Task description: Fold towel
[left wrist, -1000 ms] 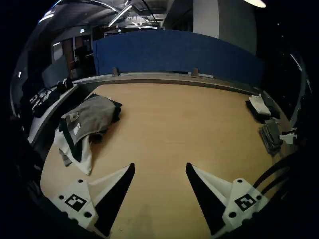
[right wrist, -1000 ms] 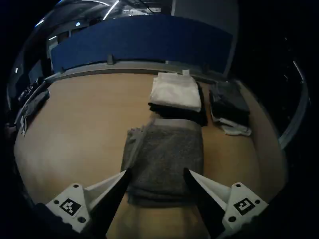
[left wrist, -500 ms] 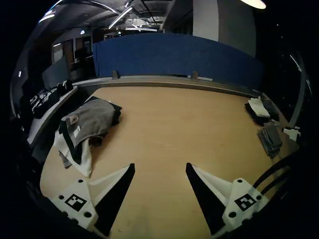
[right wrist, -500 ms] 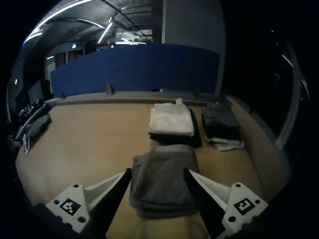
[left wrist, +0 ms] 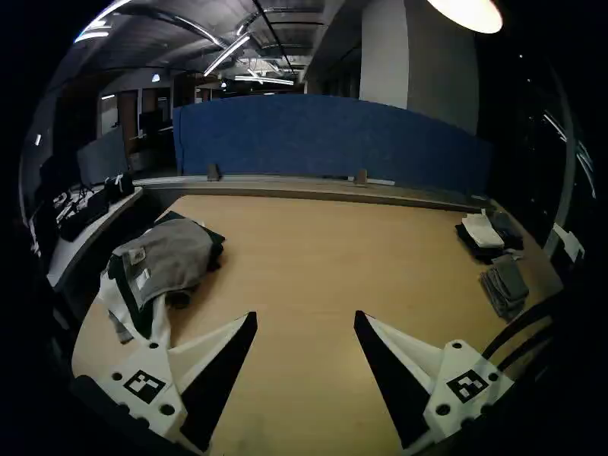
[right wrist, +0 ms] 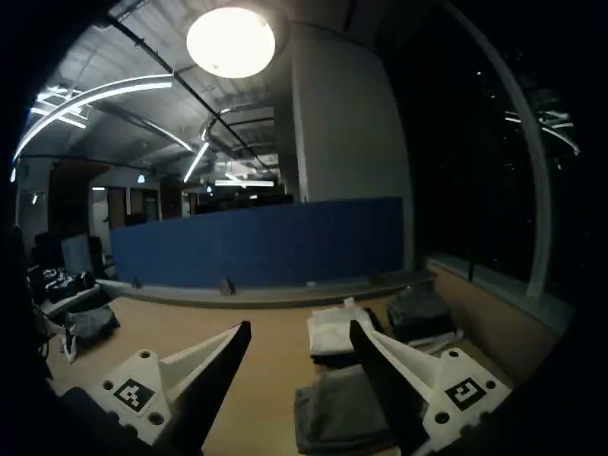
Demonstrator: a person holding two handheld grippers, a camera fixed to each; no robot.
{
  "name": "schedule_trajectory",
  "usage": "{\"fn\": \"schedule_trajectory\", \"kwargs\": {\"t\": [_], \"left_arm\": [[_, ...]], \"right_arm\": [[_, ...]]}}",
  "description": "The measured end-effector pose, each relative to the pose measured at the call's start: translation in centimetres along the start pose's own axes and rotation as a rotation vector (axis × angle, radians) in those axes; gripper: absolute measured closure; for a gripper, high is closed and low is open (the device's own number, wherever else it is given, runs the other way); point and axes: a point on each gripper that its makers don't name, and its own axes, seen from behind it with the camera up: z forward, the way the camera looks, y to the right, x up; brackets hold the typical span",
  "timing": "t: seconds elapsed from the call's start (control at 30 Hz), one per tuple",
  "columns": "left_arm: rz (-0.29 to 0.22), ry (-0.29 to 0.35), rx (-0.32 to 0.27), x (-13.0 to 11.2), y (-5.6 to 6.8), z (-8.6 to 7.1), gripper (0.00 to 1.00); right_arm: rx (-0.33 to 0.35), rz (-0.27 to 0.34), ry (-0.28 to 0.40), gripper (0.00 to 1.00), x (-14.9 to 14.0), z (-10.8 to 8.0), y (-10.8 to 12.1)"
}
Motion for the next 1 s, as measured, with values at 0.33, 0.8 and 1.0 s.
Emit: {"fn": "schedule_trajectory", "kwargs": {"t": [0.33, 0.8, 1.0], "left_arm": [[0.029, 0.216, -0.021, 6.0, 0.2, -1.2, 0.05], [0.025, 0.518, -0.015, 14.3, -0.5, -4.1, 0.05], [0.031, 0.52, -0.024, 13.8, -0.4, -3.5, 0.05]], "right_arm": [[-0.008, 0.005, 0.049, 0.0, 0.9, -1.2, -1.6], [-0.007, -0.026, 0.024, 0.0, 1.1, -2.0, -4.2], [-0.002, -0.044, 0.019, 0.0, 1.2, -2.1, -5.1]]}}
